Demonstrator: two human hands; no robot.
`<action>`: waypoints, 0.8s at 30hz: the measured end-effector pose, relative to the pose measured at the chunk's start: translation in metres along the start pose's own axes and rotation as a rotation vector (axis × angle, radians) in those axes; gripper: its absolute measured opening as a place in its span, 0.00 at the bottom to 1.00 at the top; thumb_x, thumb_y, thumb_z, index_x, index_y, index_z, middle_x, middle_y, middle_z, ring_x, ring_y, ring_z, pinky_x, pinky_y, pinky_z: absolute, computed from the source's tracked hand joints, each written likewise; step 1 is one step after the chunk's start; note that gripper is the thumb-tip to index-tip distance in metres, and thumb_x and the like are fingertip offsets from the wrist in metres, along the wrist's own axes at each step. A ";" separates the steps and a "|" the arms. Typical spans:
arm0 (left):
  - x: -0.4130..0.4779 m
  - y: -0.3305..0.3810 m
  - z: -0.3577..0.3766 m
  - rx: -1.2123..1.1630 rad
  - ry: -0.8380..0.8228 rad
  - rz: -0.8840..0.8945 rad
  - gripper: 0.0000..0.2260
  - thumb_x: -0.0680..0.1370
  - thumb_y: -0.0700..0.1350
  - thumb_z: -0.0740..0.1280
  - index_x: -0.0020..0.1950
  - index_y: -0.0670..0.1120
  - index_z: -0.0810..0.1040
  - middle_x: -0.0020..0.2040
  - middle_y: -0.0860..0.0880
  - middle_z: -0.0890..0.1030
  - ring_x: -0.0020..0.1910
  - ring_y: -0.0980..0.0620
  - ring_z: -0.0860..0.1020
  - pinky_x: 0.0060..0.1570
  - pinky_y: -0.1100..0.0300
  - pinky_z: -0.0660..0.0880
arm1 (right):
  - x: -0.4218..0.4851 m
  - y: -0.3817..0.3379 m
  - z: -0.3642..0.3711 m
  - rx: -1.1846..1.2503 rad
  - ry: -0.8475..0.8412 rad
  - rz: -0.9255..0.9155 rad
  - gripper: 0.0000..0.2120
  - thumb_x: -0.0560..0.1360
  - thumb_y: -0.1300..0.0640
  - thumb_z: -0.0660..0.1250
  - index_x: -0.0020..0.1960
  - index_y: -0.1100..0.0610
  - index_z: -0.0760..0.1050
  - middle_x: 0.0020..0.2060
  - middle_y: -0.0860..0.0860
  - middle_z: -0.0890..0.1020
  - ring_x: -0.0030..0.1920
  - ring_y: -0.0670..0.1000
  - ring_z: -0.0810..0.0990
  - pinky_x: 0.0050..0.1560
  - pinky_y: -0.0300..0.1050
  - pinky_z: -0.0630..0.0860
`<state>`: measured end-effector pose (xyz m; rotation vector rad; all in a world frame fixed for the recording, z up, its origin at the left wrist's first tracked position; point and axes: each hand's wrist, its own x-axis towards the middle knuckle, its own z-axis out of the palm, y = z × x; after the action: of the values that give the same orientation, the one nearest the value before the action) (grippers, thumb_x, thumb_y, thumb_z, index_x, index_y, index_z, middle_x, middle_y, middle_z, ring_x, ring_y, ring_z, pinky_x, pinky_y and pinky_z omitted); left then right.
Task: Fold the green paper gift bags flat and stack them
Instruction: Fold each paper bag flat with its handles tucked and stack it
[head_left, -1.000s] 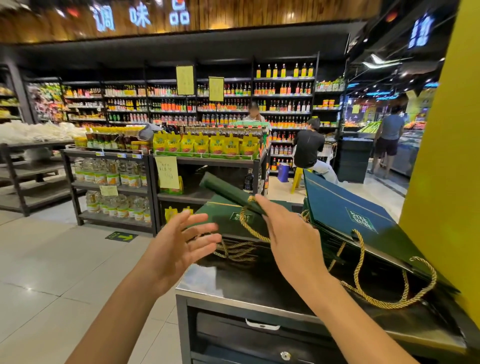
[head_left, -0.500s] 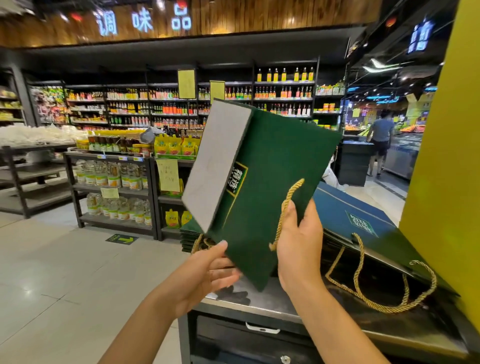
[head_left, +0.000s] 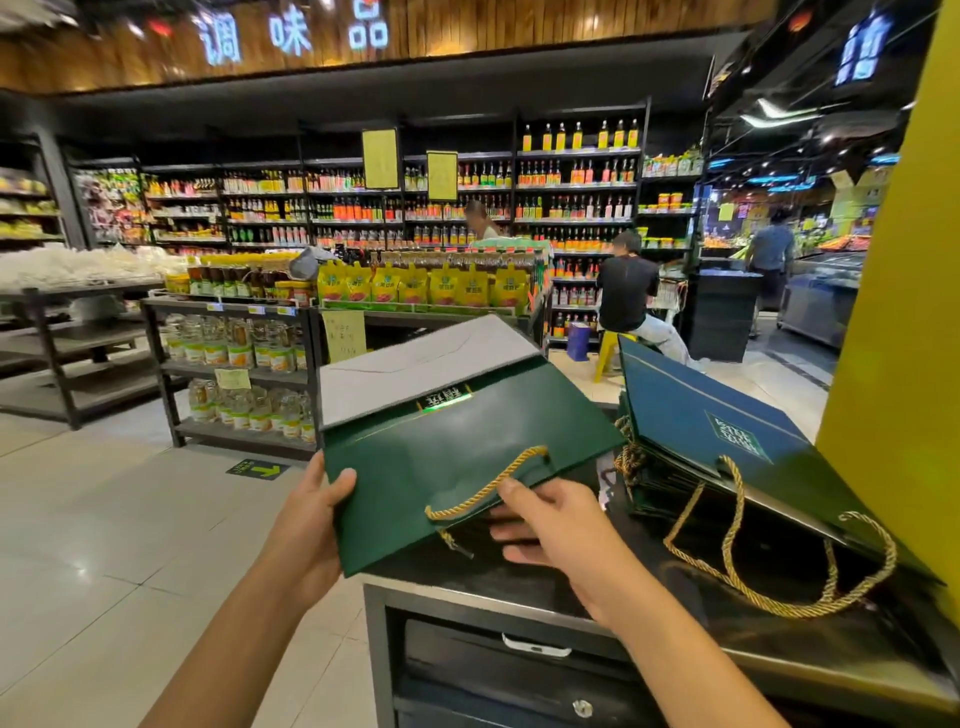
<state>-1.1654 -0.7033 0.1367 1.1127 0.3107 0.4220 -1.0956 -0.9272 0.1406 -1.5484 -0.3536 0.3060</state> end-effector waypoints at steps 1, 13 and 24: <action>0.004 0.002 -0.002 0.046 0.002 0.002 0.14 0.86 0.41 0.57 0.65 0.56 0.76 0.60 0.47 0.84 0.55 0.43 0.83 0.41 0.47 0.84 | -0.003 0.003 -0.008 -0.103 -0.046 0.017 0.11 0.81 0.51 0.67 0.54 0.59 0.82 0.47 0.54 0.87 0.45 0.51 0.86 0.49 0.50 0.84; 0.041 -0.005 0.002 0.398 0.093 0.005 0.11 0.84 0.39 0.62 0.65 0.47 0.77 0.56 0.42 0.83 0.52 0.41 0.82 0.45 0.50 0.80 | -0.005 0.011 -0.066 -0.698 0.119 -0.317 0.07 0.81 0.54 0.65 0.48 0.51 0.82 0.35 0.48 0.85 0.35 0.48 0.83 0.40 0.37 0.78; 0.059 -0.002 0.003 1.265 0.203 0.312 0.13 0.81 0.50 0.64 0.61 0.46 0.80 0.57 0.42 0.81 0.53 0.44 0.80 0.48 0.51 0.76 | 0.030 0.059 -0.070 -0.931 0.113 -0.429 0.19 0.86 0.51 0.54 0.76 0.48 0.69 0.77 0.43 0.65 0.80 0.43 0.53 0.76 0.36 0.44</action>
<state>-1.1123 -0.6784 0.1341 2.3798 0.6190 0.6335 -1.0382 -0.9783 0.0834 -2.3153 -0.7935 -0.3420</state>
